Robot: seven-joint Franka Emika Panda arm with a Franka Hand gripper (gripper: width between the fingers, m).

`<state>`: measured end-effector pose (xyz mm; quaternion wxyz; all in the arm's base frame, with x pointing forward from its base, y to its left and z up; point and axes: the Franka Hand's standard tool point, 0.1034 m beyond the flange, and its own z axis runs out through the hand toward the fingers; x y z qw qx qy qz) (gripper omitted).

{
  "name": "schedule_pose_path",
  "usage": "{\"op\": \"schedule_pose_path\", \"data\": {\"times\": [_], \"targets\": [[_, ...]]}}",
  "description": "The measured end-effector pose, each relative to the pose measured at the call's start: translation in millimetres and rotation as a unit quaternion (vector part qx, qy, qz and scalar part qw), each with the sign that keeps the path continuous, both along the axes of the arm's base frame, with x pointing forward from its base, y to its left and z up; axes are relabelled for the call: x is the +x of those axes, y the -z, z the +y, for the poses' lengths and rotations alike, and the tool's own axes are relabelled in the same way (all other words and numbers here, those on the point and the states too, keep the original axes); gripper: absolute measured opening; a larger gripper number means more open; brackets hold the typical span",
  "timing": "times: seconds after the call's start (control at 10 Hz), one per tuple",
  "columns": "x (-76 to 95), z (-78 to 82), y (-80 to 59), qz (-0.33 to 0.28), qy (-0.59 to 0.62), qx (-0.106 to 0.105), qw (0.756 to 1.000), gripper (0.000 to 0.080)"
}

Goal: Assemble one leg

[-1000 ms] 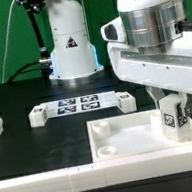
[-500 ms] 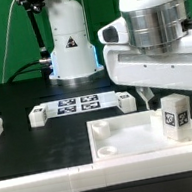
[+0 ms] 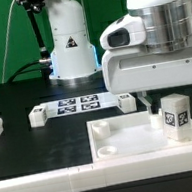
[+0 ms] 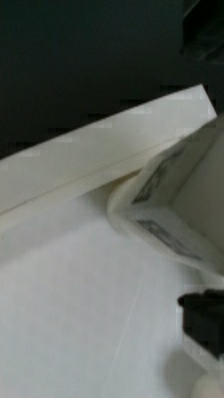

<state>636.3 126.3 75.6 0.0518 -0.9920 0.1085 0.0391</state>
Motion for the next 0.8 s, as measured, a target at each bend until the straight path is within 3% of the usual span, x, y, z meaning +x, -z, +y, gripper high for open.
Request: {"op": "schedule_pose_path", "data": {"times": [0.3,0.7,0.8], "targets": [[-0.4,-2.0,0.4,-0.015,-0.154,-0.003,0.988,0.0649],[-0.3,-3.3,0.6,-0.025,-0.259,0.003,0.966,0.0649],[-0.3,-3.3,0.6,-0.025,-0.258,0.003,0.966,0.0527]]}}
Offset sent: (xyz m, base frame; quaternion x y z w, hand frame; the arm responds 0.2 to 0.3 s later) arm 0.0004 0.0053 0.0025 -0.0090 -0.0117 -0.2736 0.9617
